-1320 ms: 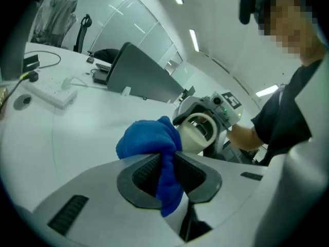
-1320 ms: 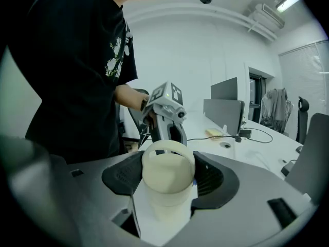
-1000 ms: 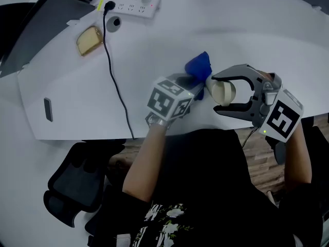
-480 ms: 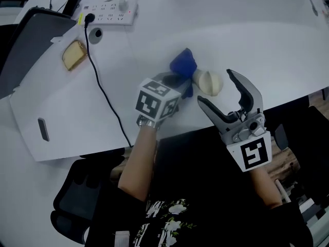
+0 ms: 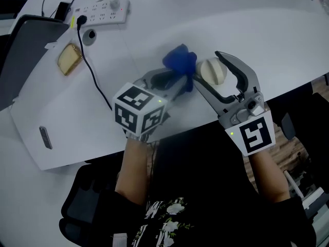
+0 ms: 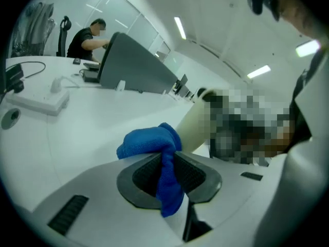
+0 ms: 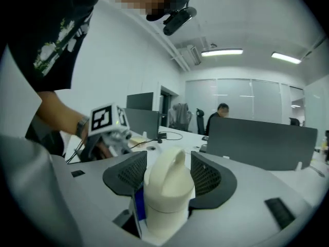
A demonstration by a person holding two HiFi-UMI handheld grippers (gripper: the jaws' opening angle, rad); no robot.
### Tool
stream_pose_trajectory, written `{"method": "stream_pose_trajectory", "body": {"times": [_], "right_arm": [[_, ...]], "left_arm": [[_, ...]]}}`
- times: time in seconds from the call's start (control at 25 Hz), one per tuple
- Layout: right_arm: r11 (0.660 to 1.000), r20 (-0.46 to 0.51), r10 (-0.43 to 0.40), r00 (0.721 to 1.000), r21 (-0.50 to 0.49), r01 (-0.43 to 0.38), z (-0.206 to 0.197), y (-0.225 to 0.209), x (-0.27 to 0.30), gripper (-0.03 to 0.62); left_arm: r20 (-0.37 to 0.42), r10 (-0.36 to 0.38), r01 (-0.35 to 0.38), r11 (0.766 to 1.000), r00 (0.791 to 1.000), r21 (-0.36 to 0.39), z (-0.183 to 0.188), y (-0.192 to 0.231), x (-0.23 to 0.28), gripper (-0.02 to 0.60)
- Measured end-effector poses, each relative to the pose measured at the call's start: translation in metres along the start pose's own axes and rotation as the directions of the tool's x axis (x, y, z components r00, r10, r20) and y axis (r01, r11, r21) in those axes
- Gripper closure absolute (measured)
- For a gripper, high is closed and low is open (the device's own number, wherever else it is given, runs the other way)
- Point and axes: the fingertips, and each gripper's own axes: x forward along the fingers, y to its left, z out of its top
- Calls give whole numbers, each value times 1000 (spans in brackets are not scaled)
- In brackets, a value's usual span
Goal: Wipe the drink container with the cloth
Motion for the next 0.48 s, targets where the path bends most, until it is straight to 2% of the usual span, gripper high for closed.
{"method": "stream_pose_trajectory", "body": {"times": [0.08, 0.16, 0.24, 0.32, 0.4, 0.48], "right_arm": [[976, -22, 195, 981, -96, -196, -1, 9, -4, 333], [904, -43, 390, 920, -172, -391, 1, 20, -7, 338], [829, -83, 515, 853, -205, -520, 2, 26, -9, 339], [789, -112, 567, 816, -212, -577, 4, 26, -8, 339], [779, -118, 584, 803, -199, -595, 5, 26, -7, 339], [779, -108, 591, 800, -182, -600, 6, 27, -7, 339]], "left_arm": [[73, -53, 52, 999, 996, 17, 29, -15, -22, 515], [112, -115, 110, 993, 987, 48, 53, -30, -35, 515], [114, -175, 168, 983, 978, 72, 66, -40, -35, 515], [102, -210, 205, 977, 972, 63, 68, -41, -25, 515], [98, -214, 211, 977, 972, 37, 65, -36, -17, 515], [85, -186, 184, 983, 979, 24, 56, -23, -6, 515]]}}
